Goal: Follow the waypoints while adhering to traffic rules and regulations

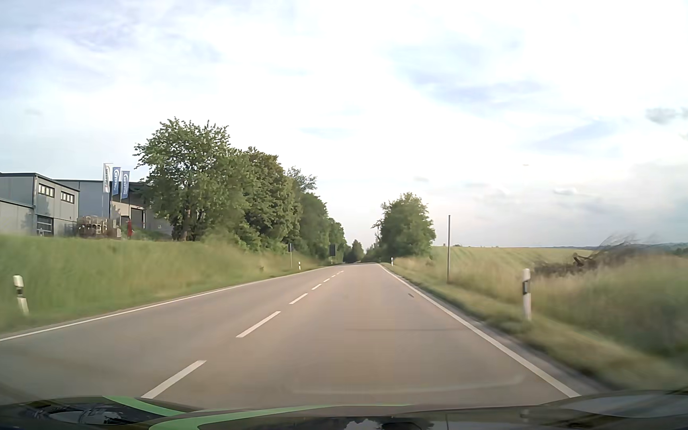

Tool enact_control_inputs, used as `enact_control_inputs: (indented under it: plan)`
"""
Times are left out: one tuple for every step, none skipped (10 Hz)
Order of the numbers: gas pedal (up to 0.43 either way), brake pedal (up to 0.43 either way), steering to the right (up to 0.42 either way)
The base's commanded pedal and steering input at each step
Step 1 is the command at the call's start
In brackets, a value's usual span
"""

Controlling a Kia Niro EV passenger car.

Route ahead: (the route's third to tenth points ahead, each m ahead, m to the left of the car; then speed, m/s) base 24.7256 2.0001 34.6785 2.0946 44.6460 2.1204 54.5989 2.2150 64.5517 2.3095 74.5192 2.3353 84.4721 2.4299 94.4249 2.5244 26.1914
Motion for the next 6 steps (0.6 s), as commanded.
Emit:
enact_control_inputs:
  plan:
    - [0.331,0.0,0.001]
    - [0.331,0.0,0.001]
    - [0.331,0.0,0.001]
    - [0.339,0.0,0.001]
    - [0.358,0.0,0.002]
    - [0.37,0.0,0.002]
